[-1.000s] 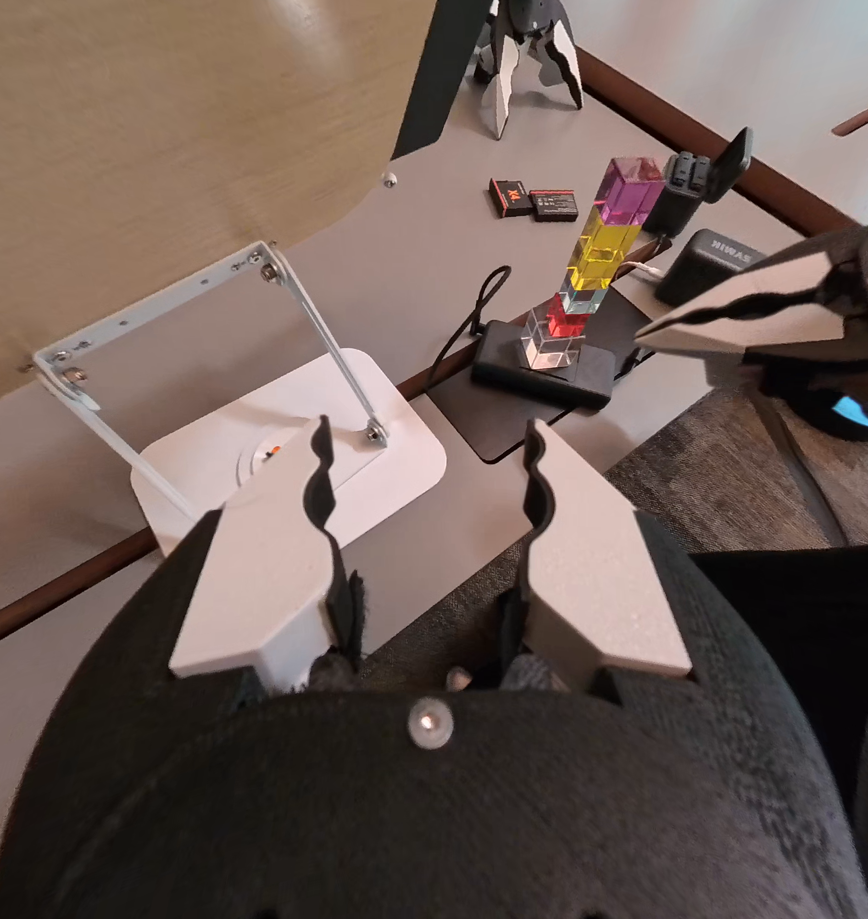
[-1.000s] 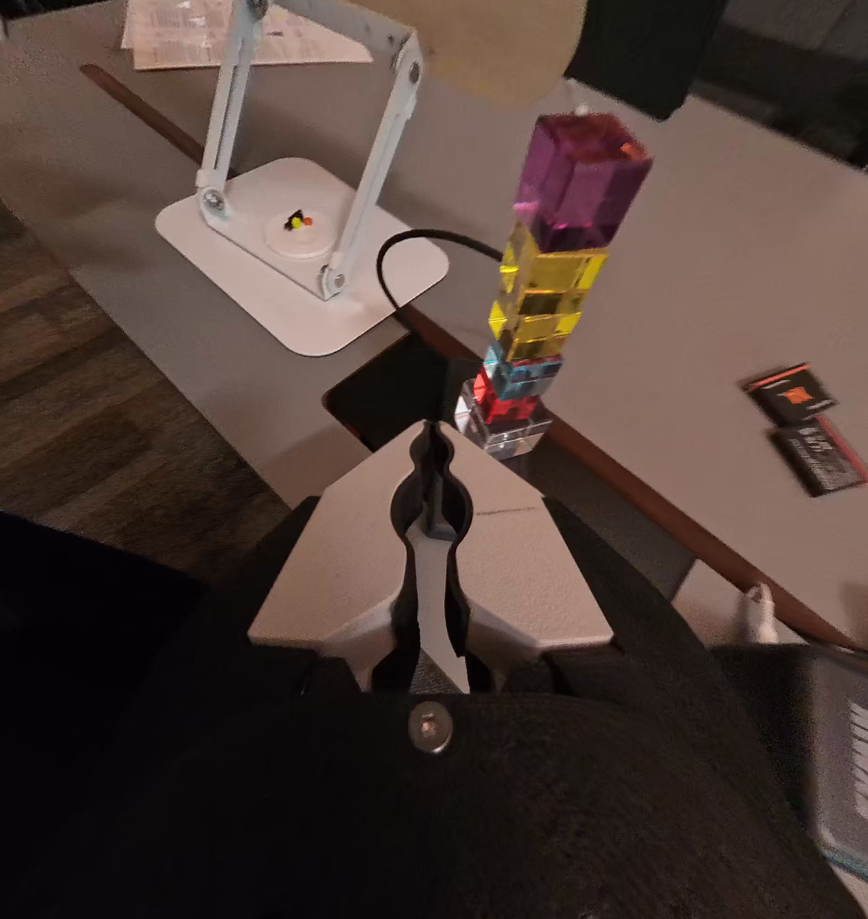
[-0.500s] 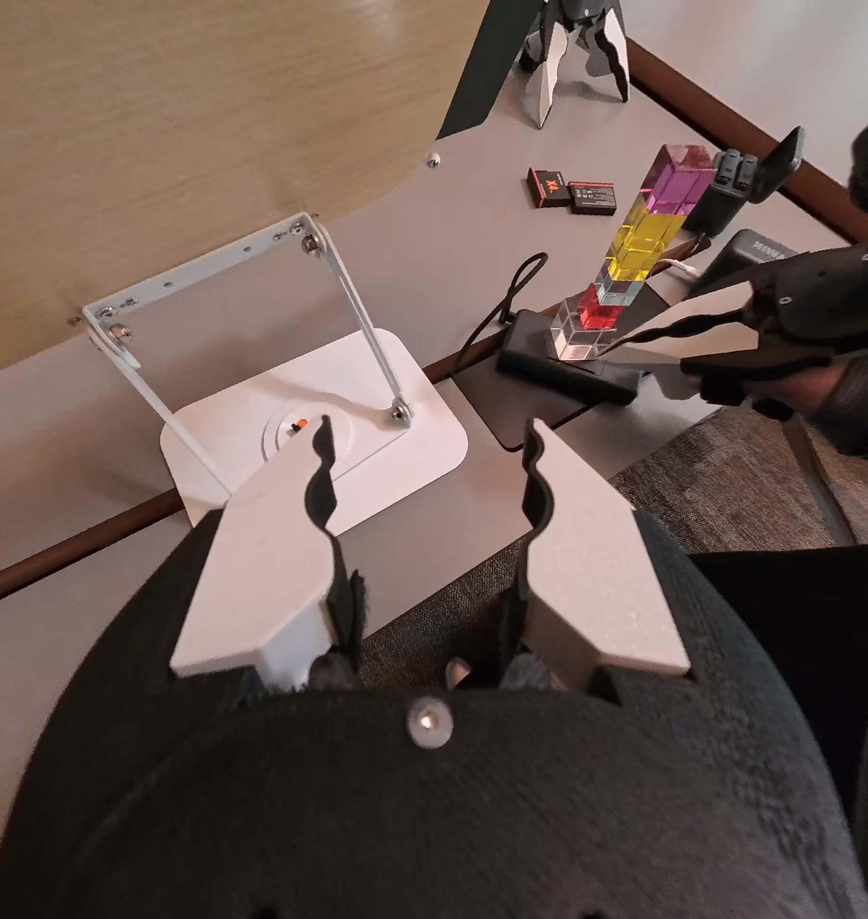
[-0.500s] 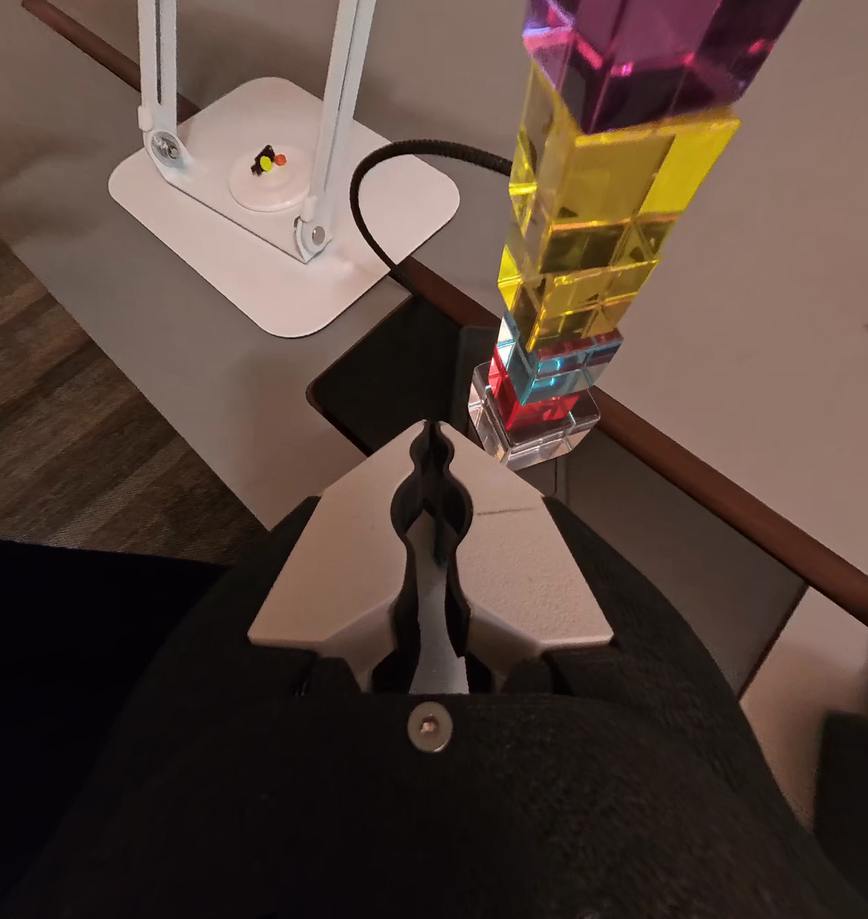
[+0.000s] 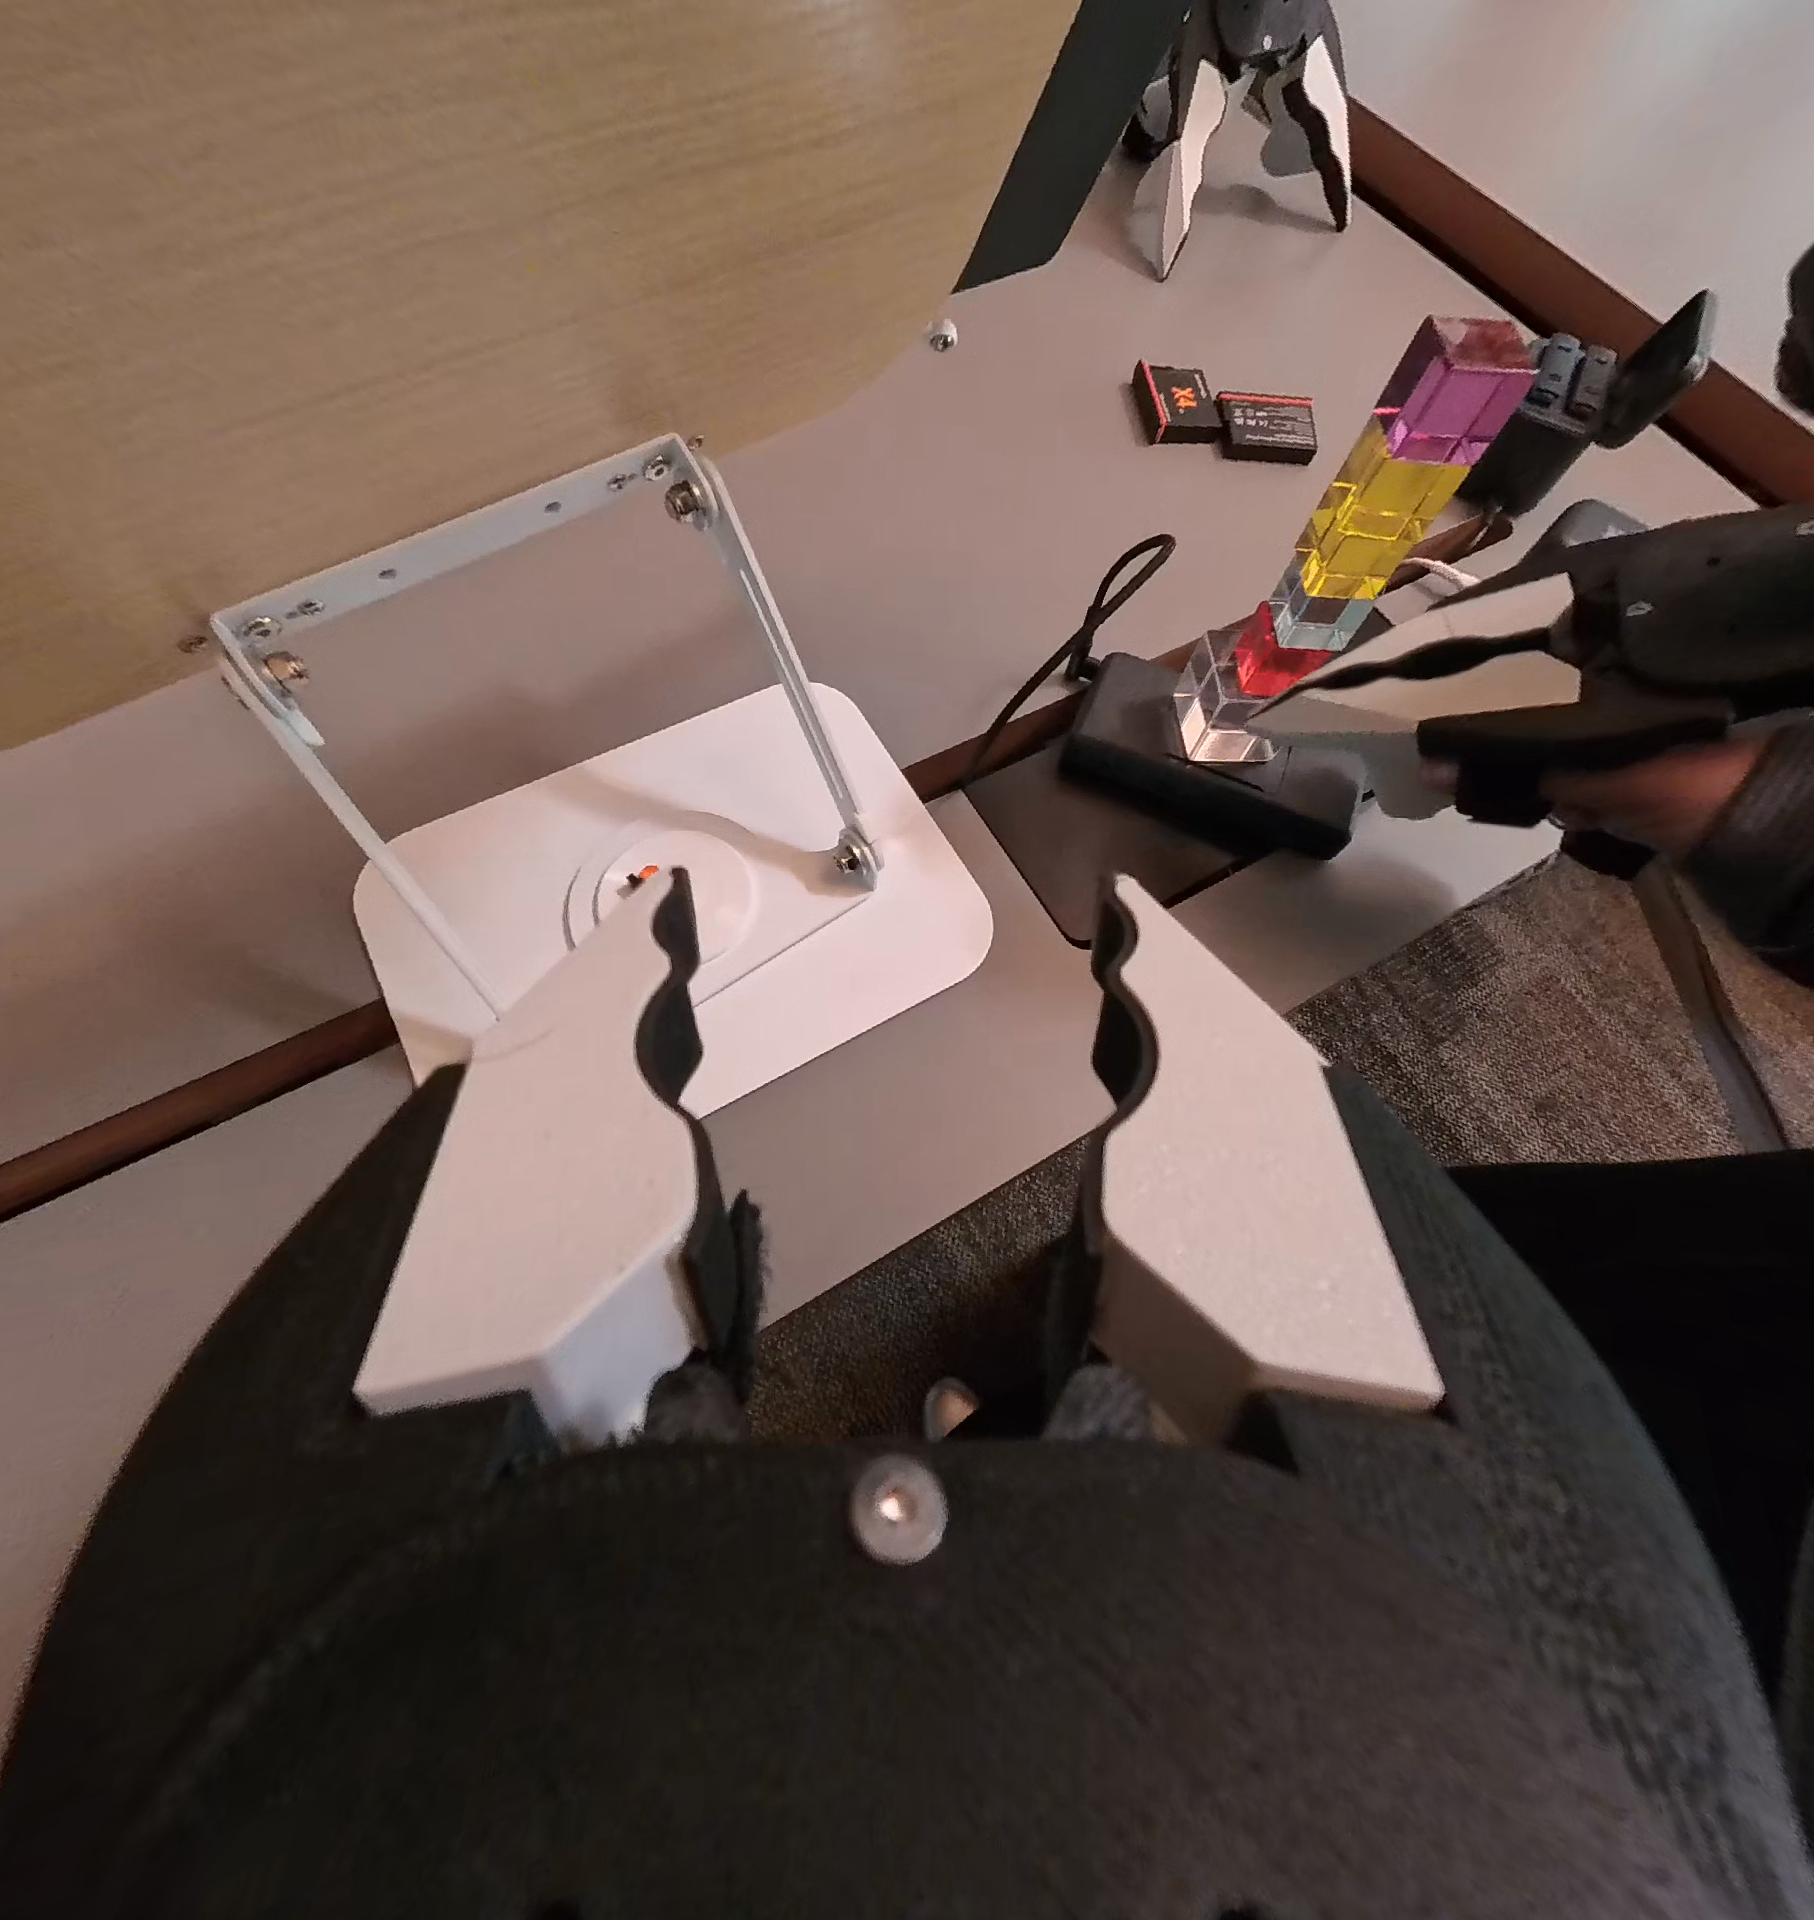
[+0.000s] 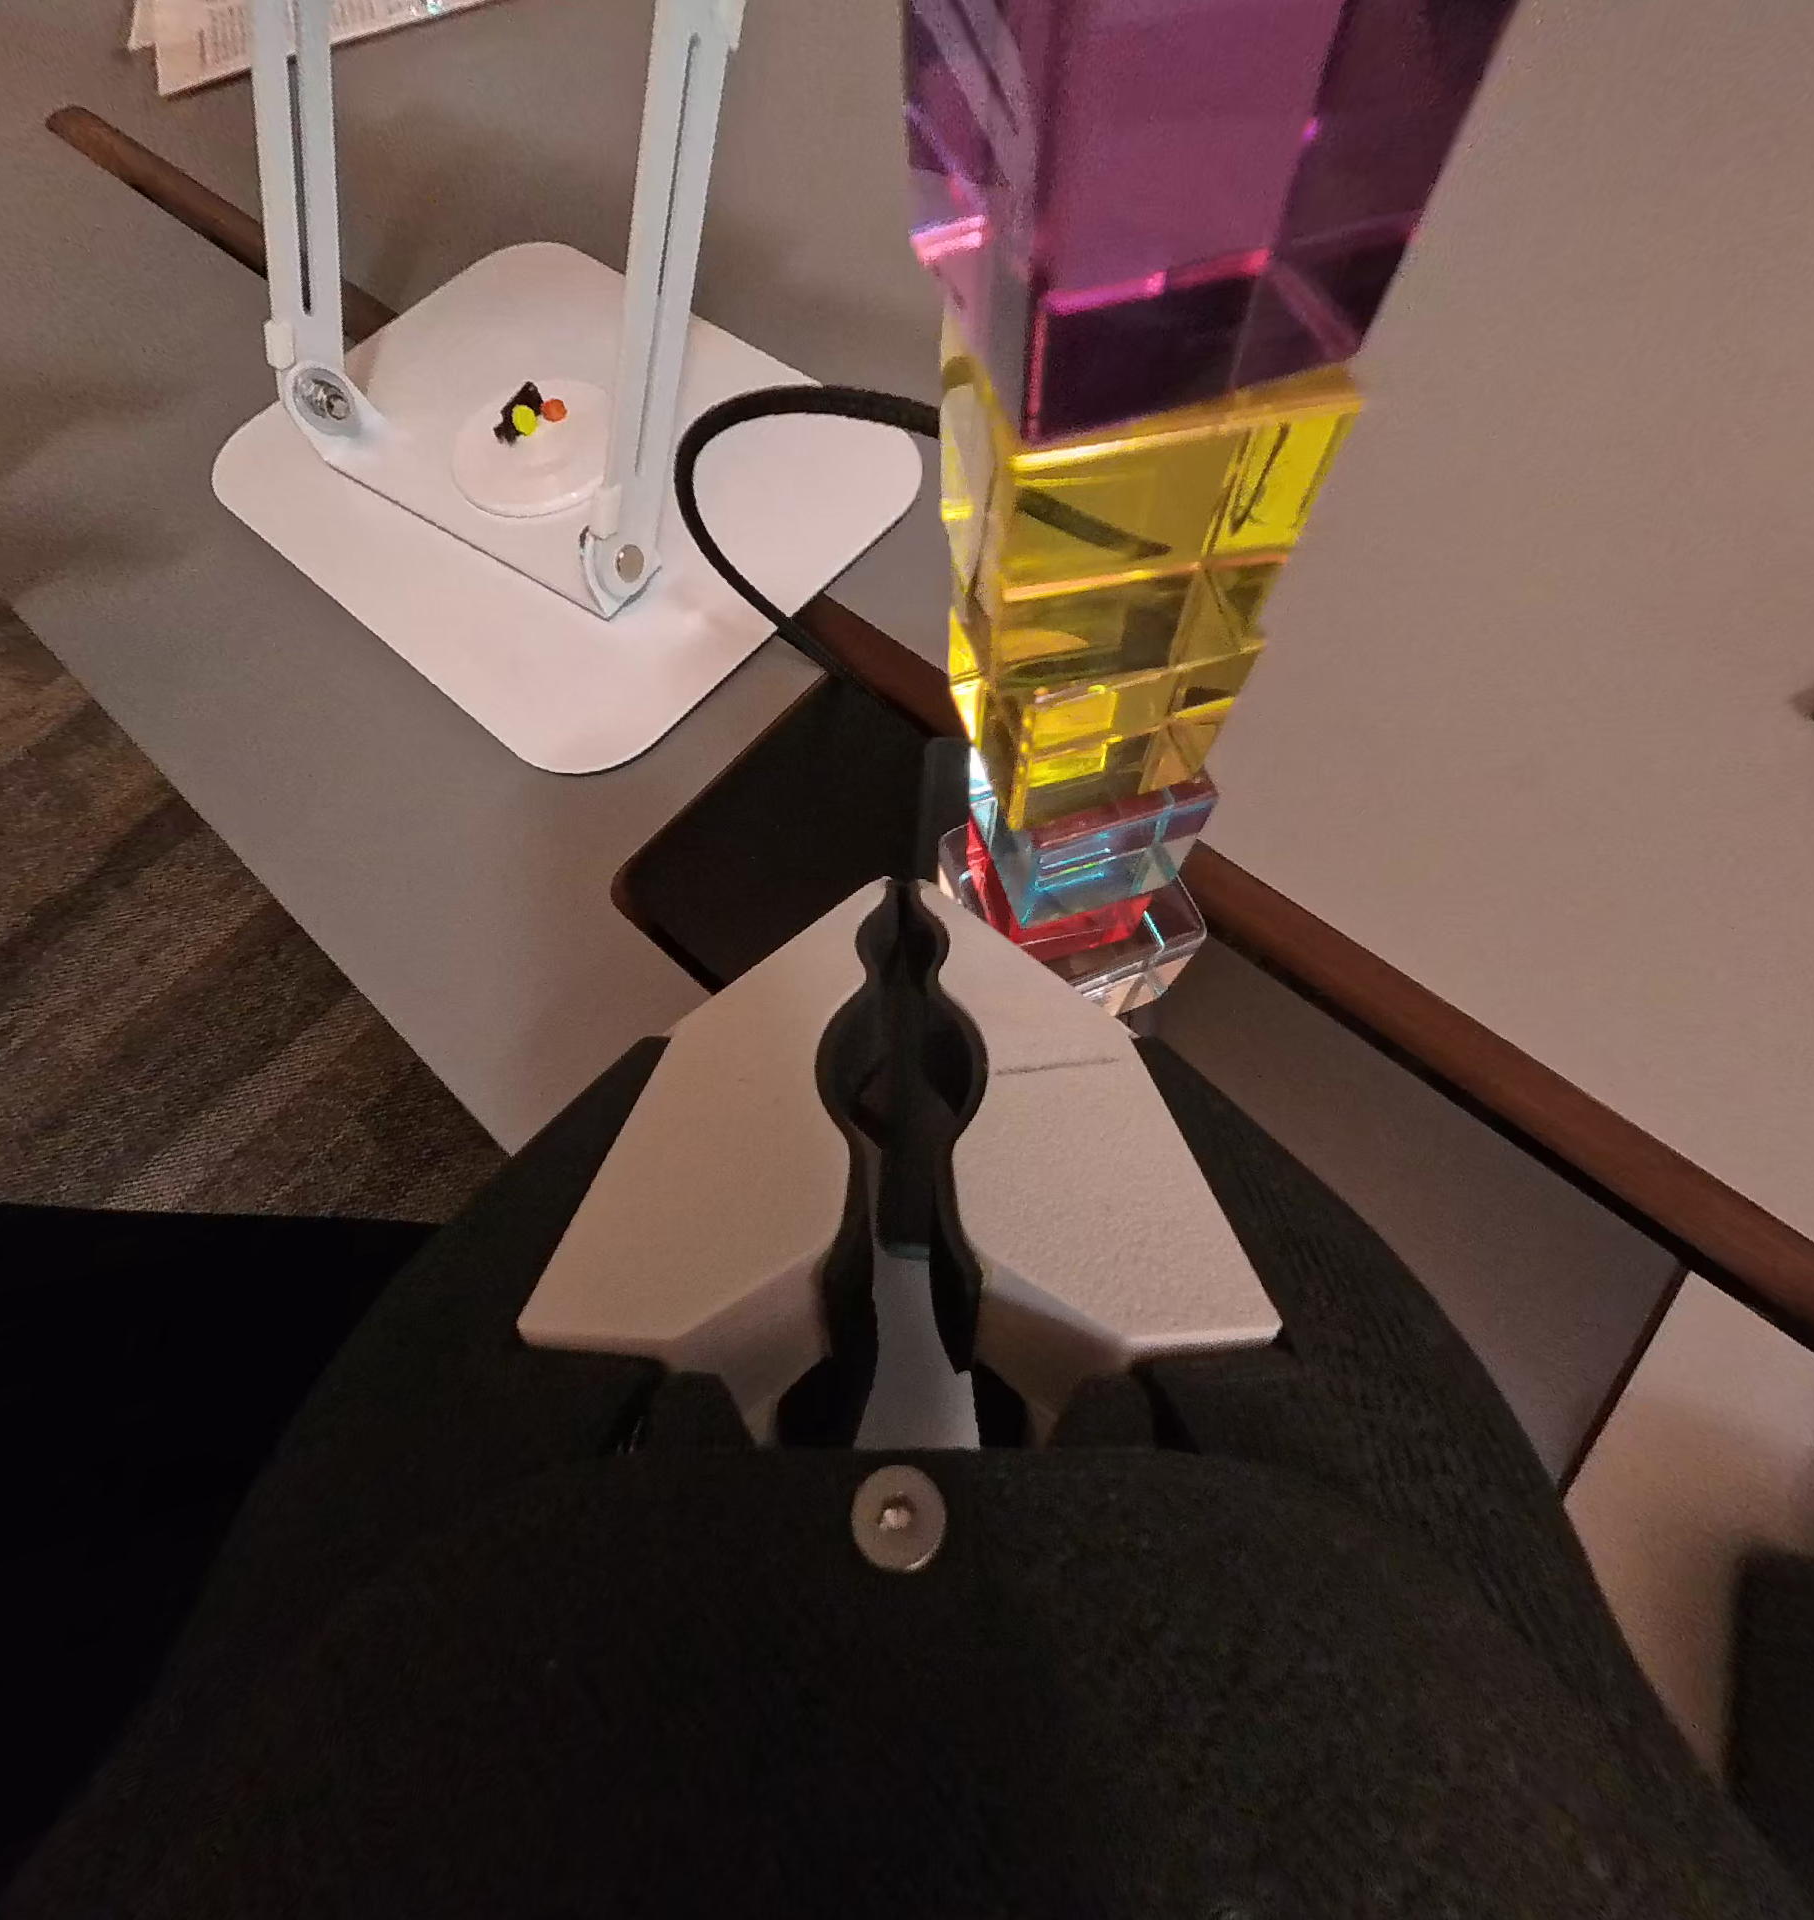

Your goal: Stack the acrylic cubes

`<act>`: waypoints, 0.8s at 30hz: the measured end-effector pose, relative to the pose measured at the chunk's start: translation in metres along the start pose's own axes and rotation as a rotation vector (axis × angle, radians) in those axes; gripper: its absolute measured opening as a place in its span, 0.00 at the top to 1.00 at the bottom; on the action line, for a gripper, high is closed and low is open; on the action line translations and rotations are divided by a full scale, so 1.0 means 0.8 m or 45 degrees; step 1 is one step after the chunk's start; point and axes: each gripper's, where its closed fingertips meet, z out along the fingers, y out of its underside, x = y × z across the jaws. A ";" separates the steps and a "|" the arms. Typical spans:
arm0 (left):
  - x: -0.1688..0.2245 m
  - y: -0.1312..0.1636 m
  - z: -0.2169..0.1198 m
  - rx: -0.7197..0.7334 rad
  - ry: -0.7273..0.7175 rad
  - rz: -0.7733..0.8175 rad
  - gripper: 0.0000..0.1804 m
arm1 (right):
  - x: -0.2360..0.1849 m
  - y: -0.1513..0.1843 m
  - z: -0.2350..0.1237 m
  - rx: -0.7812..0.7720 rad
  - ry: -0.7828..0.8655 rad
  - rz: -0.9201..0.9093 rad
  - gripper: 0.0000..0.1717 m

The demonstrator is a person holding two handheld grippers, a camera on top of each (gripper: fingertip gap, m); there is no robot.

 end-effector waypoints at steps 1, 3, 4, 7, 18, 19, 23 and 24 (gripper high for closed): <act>0.000 0.001 0.000 -0.002 0.002 -0.001 0.58 | 0.001 0.000 0.000 0.000 -0.001 0.002 1.00; 0.001 0.001 0.001 -0.004 0.003 -0.001 0.58 | 0.003 -0.002 0.001 0.002 0.001 0.006 1.00; 0.001 0.001 0.001 -0.004 0.003 -0.001 0.58 | 0.004 -0.003 0.001 0.006 0.004 0.007 1.00; 0.001 0.001 0.002 -0.004 0.004 -0.005 0.58 | 0.007 -0.008 0.001 0.018 0.009 0.017 1.00; 0.001 0.002 0.003 -0.003 0.010 -0.005 0.58 | 0.019 -0.021 0.002 0.040 0.023 0.030 1.00; 0.001 0.002 0.003 -0.003 0.010 -0.006 0.58 | 0.020 -0.022 0.002 0.042 0.026 0.030 1.00; 0.001 0.002 0.003 -0.002 0.013 -0.007 0.58 | 0.024 -0.025 0.002 0.044 0.031 0.028 1.00; 0.001 0.002 0.003 -0.003 0.013 -0.007 0.58 | 0.025 -0.026 0.002 0.043 0.033 0.026 1.00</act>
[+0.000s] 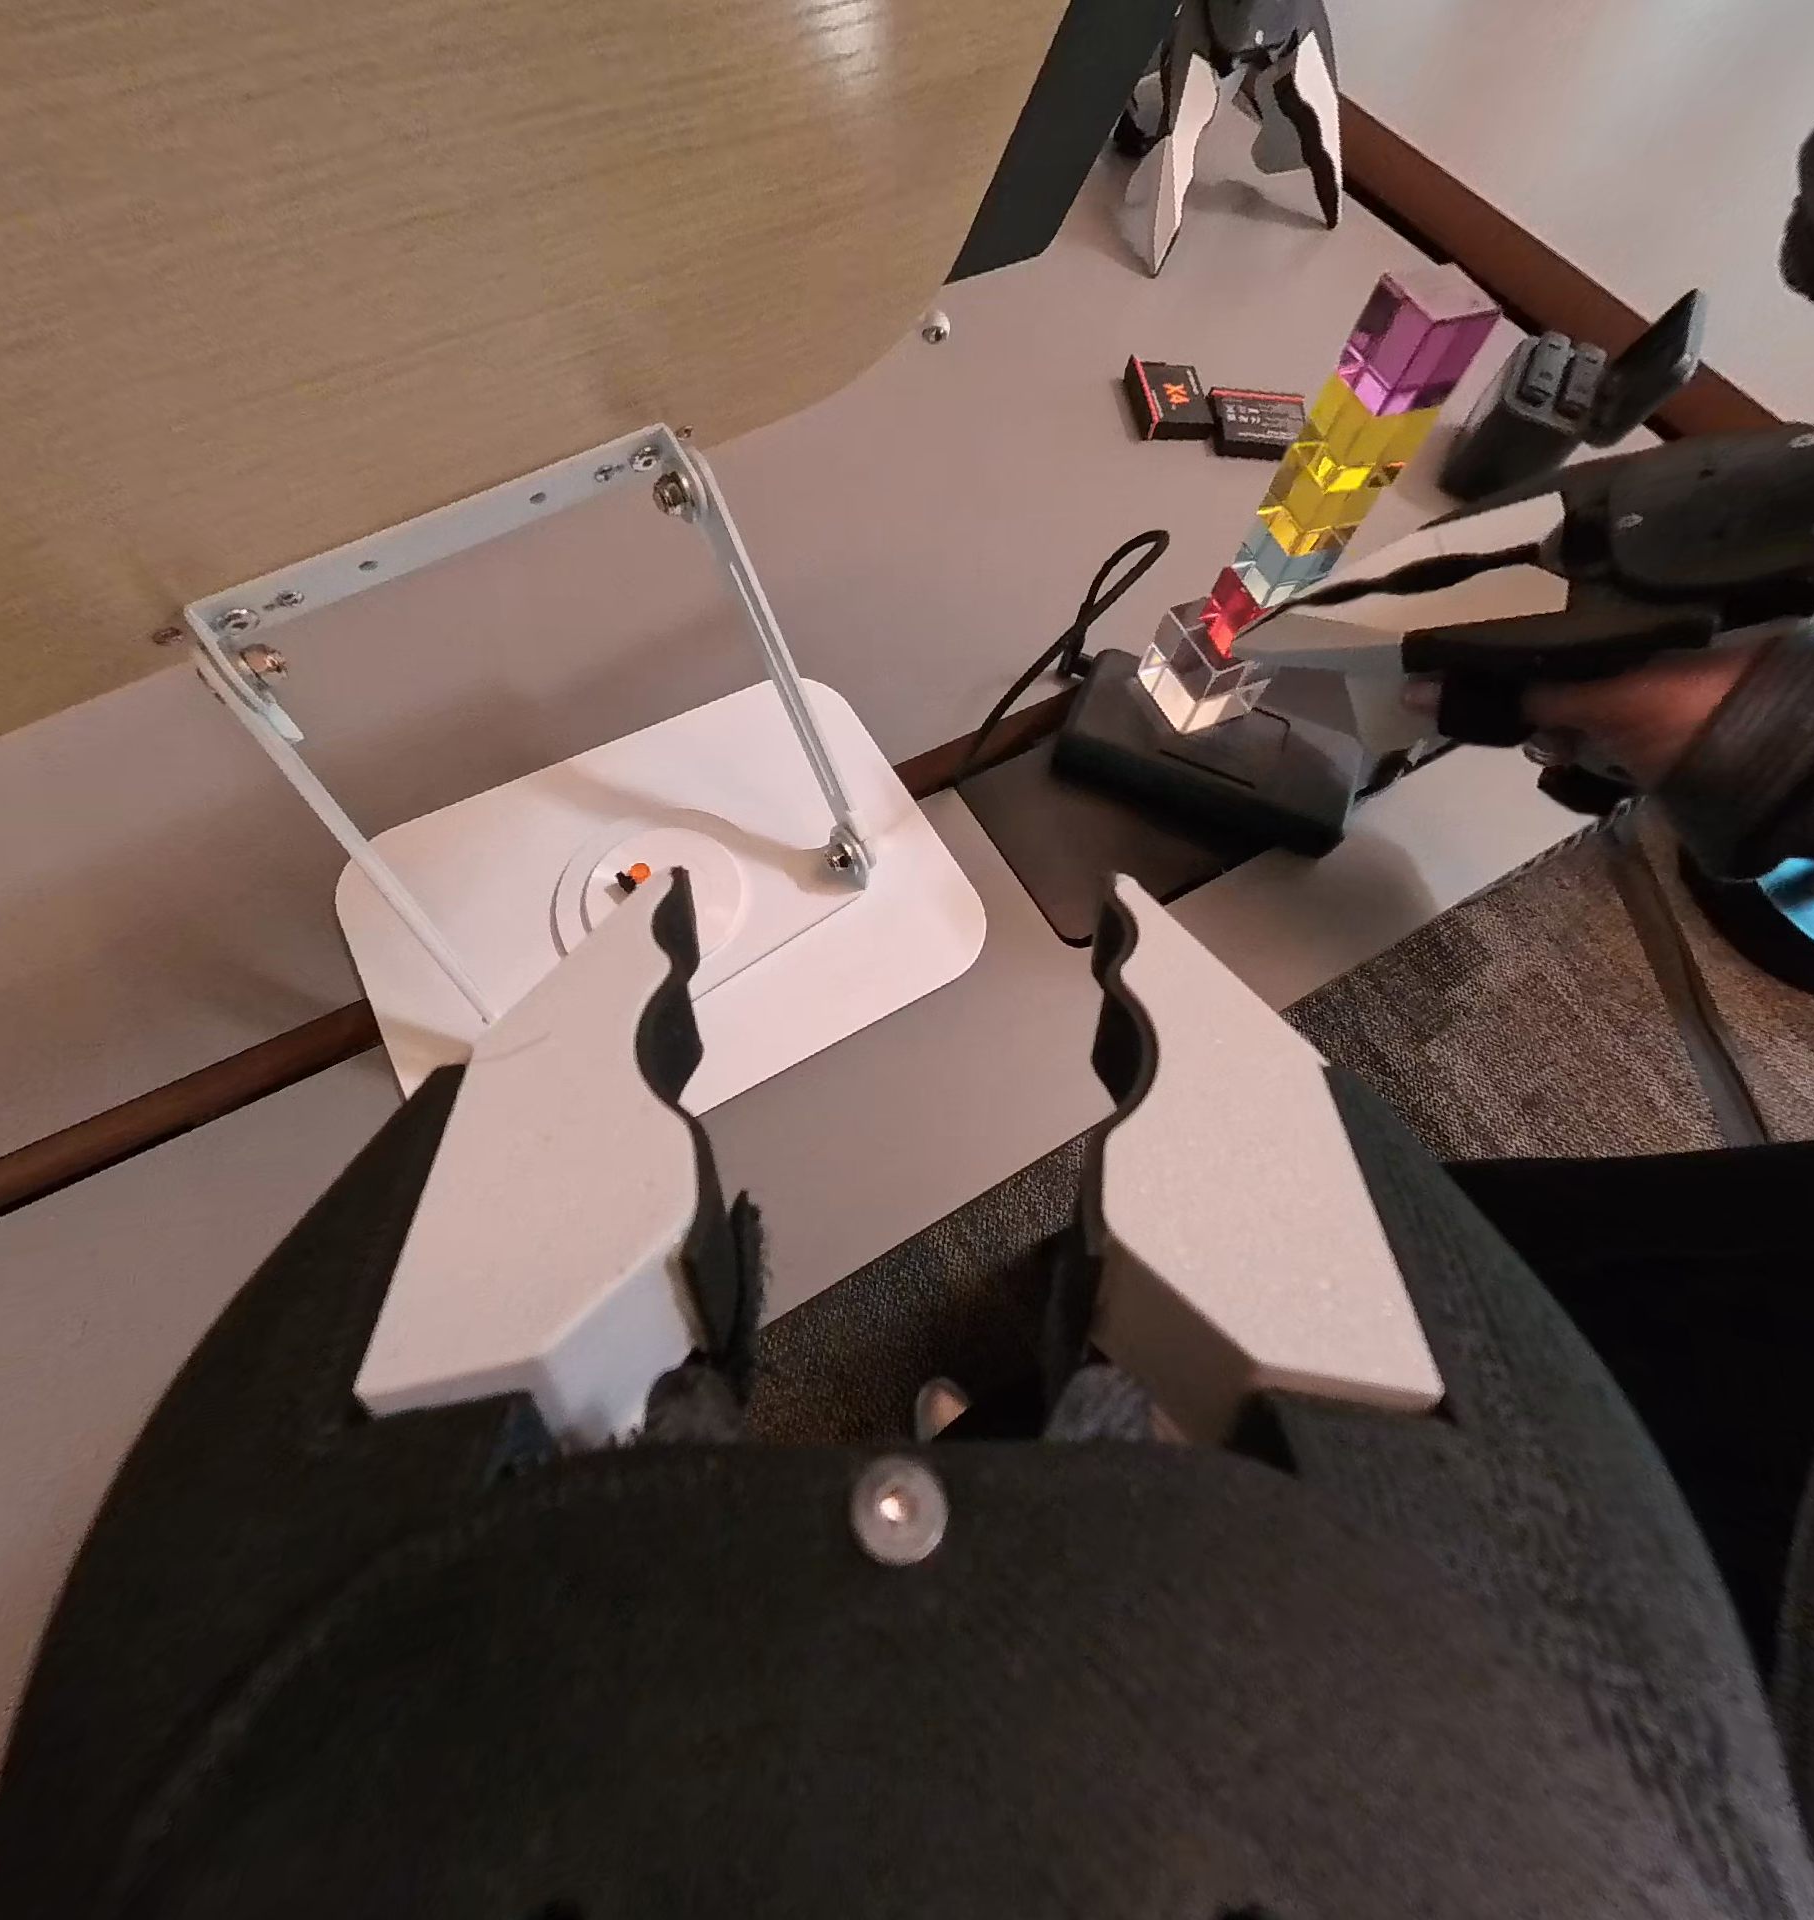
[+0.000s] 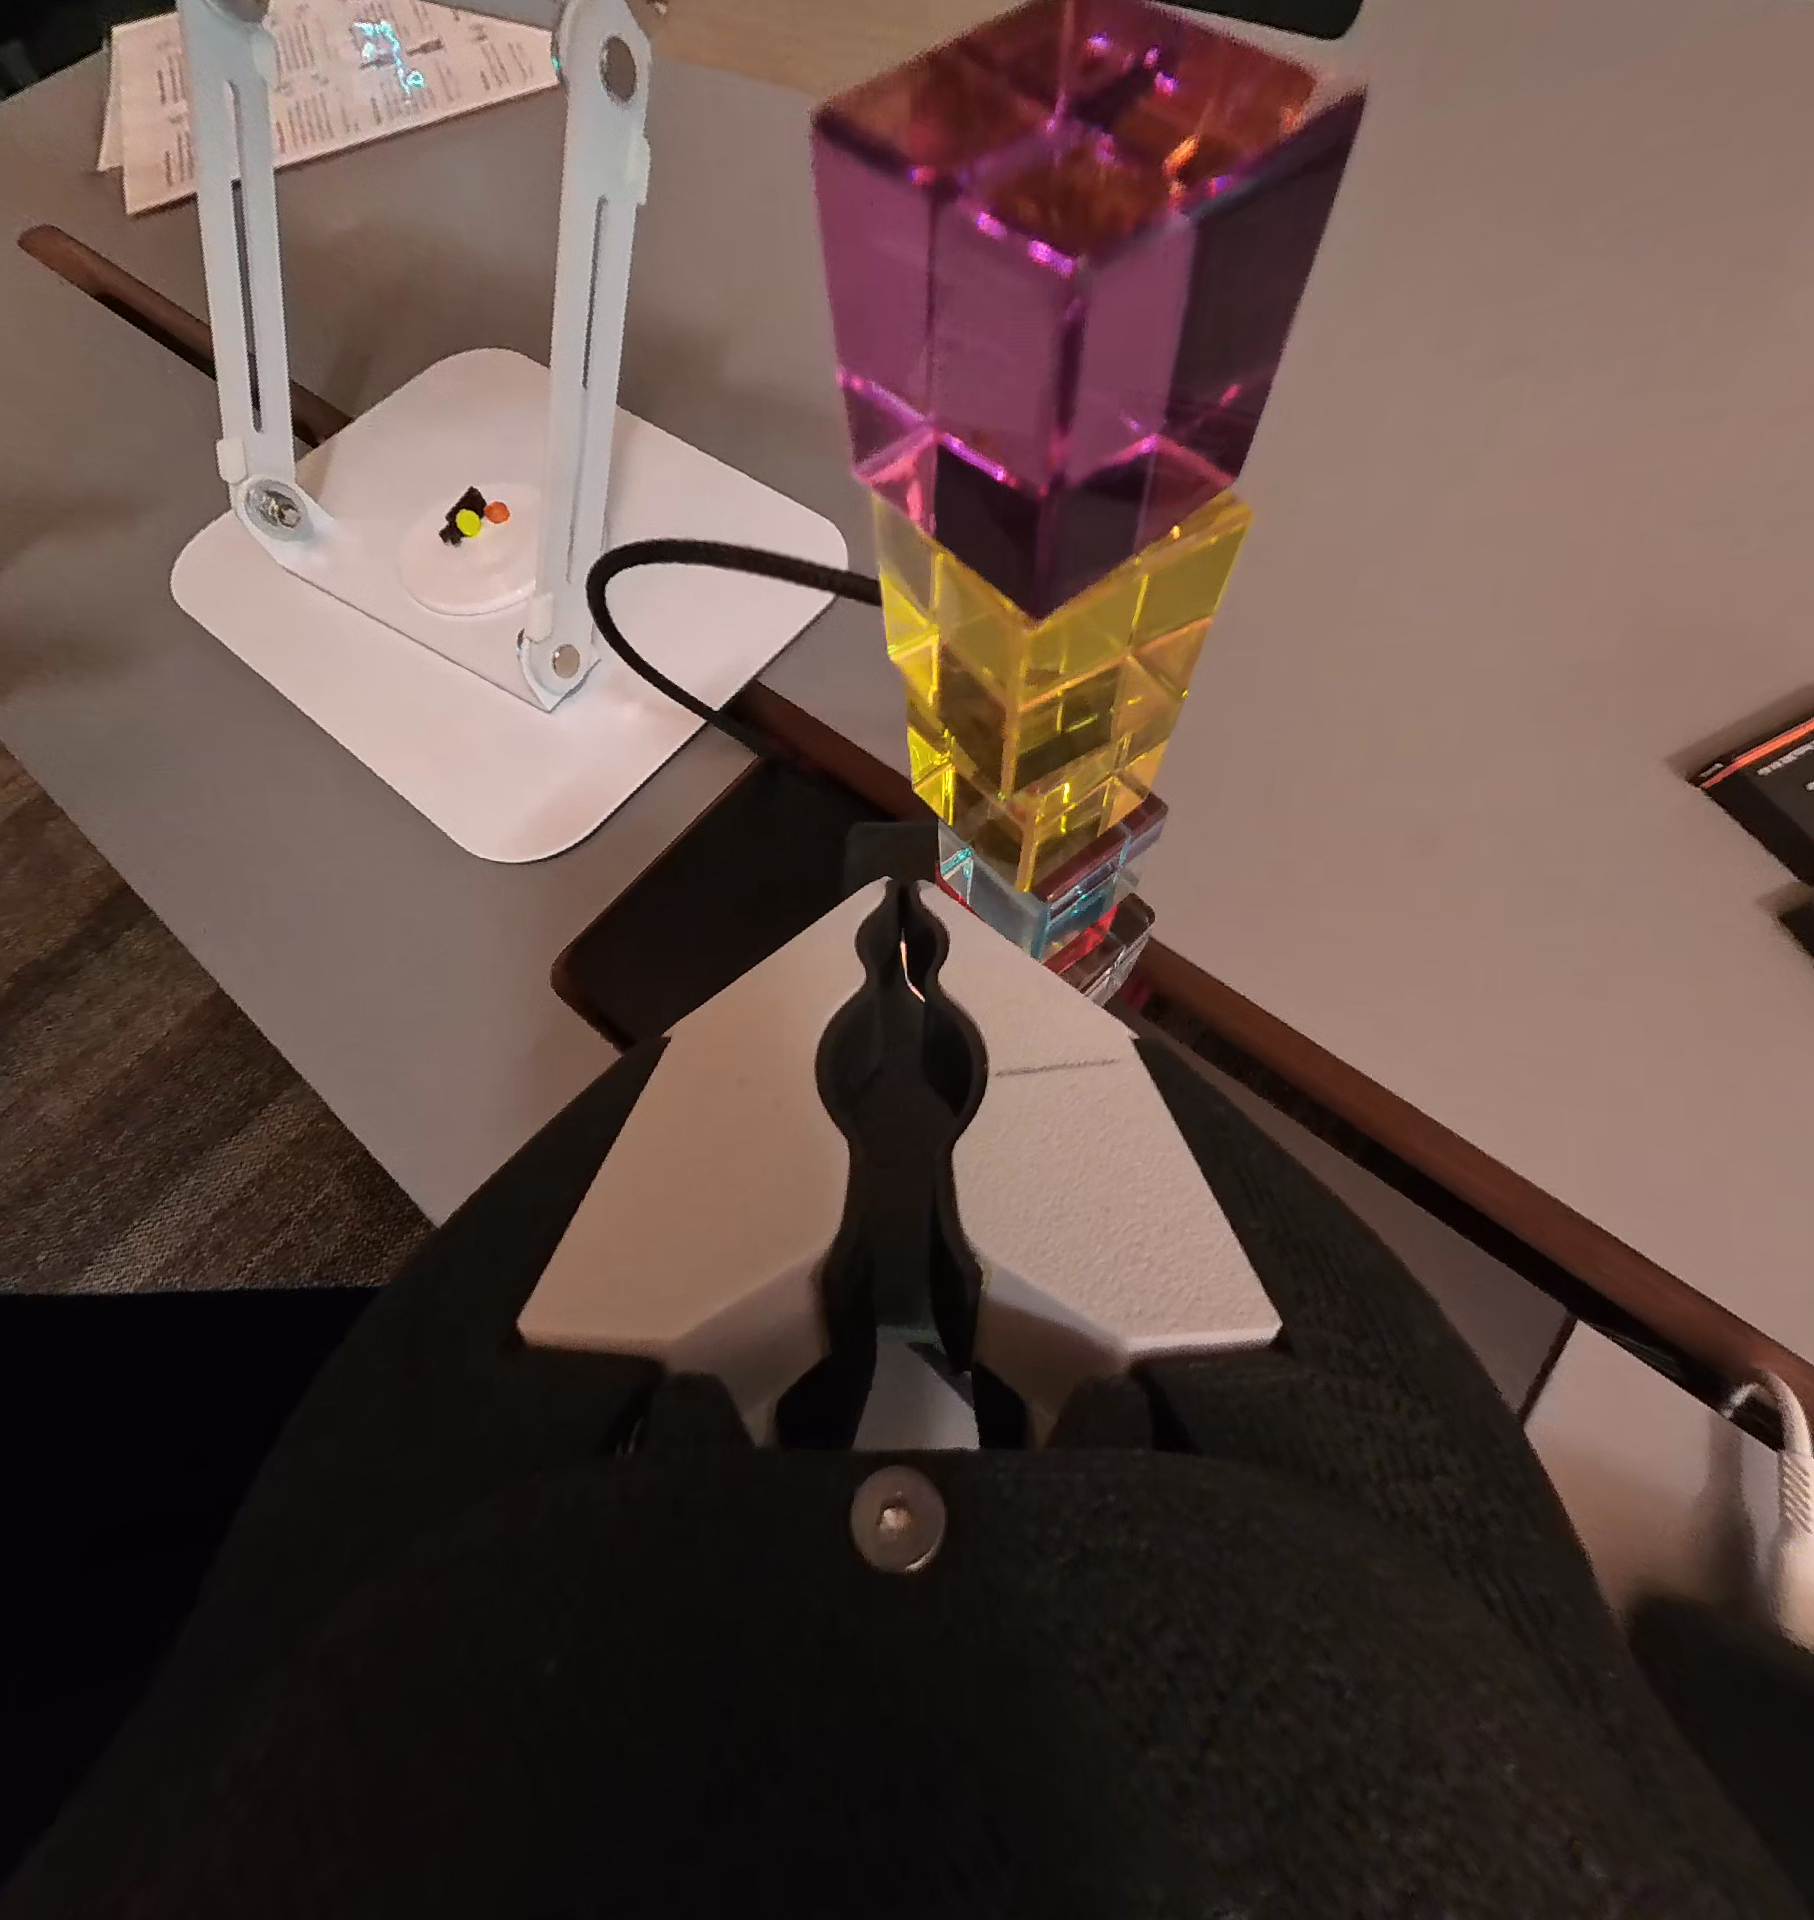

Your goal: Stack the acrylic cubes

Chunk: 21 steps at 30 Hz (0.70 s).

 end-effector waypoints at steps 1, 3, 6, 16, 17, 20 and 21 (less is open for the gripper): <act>0.000 0.000 0.000 -0.001 0.000 0.000 0.58 | 0.001 -0.001 0.000 -0.001 0.003 -0.003 1.00; 0.000 0.000 0.000 0.000 0.001 -0.001 0.58 | 0.005 -0.002 0.001 -0.001 0.008 -0.004 1.00; 0.000 0.001 0.000 0.000 0.001 -0.001 0.58 | 0.010 -0.004 0.003 -0.001 0.015 -0.003 1.00; 0.002 0.001 -0.002 -0.005 0.005 0.005 0.58 | 0.032 -0.007 0.009 -0.010 0.054 0.012 1.00; 0.003 0.001 -0.002 -0.005 0.006 0.006 0.58 | 0.033 -0.005 0.009 -0.014 0.056 0.015 1.00; 0.004 0.001 -0.003 -0.004 0.008 0.007 0.58 | 0.032 0.000 0.006 -0.016 0.057 0.037 1.00; 0.005 0.001 -0.003 -0.004 0.007 0.008 0.58 | 0.030 0.002 0.003 -0.013 0.058 0.040 1.00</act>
